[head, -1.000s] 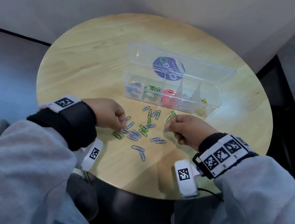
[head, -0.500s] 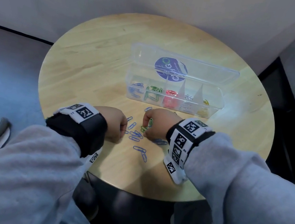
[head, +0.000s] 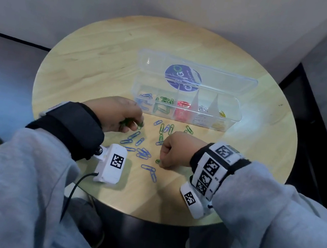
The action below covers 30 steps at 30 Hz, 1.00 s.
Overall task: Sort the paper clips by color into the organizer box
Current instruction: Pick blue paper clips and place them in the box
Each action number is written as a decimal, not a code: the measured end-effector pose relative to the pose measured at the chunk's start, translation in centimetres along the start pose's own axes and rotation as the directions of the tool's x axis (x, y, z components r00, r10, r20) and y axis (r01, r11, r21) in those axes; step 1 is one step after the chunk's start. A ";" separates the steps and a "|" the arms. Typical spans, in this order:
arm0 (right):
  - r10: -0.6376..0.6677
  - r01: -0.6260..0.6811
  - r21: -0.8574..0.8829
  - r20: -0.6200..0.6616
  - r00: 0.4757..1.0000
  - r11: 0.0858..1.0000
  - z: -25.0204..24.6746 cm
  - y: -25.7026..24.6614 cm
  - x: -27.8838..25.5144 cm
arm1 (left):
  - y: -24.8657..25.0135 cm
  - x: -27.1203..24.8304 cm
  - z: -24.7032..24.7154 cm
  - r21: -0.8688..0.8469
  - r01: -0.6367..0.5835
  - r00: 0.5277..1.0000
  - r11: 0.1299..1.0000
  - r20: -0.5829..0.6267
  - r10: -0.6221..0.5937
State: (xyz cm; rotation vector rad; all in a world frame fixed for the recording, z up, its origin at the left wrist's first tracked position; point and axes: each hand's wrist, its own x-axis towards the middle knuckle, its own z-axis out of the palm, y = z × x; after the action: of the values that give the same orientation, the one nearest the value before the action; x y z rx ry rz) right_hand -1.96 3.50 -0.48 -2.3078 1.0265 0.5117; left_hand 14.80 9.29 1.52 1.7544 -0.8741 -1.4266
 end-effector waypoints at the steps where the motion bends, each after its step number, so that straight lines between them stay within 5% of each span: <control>1: 0.009 -0.009 0.082 -0.001 1.000 0.997 -0.2 0.6 -0.3 | 0.2 0.1 0.1 -0.065 -0.005 1.000 0.998 -0.006 0.005; 5: 0.077 -0.074 0.447 0.012 0.997 0.892 -1.6 3.4 -1.4 | 0.9 0.7 0.7 -0.240 0.001 1.000 0.971 -0.023 -0.007; 9: 0.133 -0.104 0.847 0.040 0.990 0.522 -2.0 6.4 -2.2 | 1.5 1.1 1.5 -0.391 0.027 1.000 0.920 0.010 -0.025; 12: 0.140 -0.079 0.950 0.038 0.989 0.303 -2.2 8.2 -2.9 | 1.9 1.1 2.2 -0.465 0.052 0.998 0.884 0.049 -0.033; 18: 0.111 -0.005 0.995 -0.006 0.994 0.099 -3.8 8.5 -2.5 | 2.1 1.9 3.0 -0.441 0.086 0.996 0.893 0.014 -0.088; 22: 0.110 -0.040 0.996 0.030 0.994 0.086 -4.2 7.7 -1.7 | 2.6 2.9 4.3 -0.209 0.095 0.992 0.973 -0.067 -0.111; 24: 0.126 -0.075 0.993 0.064 0.990 0.087 -4.4 7.4 -1.4 | 2.6 3.5 4.9 0.237 0.093 0.993 0.967 -0.093 -0.073; 26: 0.137 -0.096 0.988 0.079 0.987 0.123 -4.6 7.2 -1.3 | 2.2 4.0 5.3 0.741 0.061 0.994 0.668 -0.102 0.023; 27: 0.148 -0.110 0.980 0.085 0.985 0.168 -4.7 7.1 -1.2 | 1.9 4.1 5.5 0.853 0.076 0.992 0.517 -0.118 0.049; 28: 0.166 -0.127 0.963 0.088 0.982 0.239 -4.8 7.1 -1.1 | 1.6 4.3 5.7 0.896 0.099 0.989 0.432 -0.136 0.055; 30: 0.219 -0.151 0.835 0.037 0.975 0.529 -4.8 7.1 -0.7 | 1.0 4.7 6.0 0.926 0.125 0.985 0.356 -0.159 0.066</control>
State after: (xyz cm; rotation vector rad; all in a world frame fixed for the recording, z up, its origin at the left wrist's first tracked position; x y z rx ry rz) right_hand -7.26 -3.03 1.21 -1.3491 1.2105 -0.0370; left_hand 9.59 4.15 -0.92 2.6689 -1.8095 -0.6911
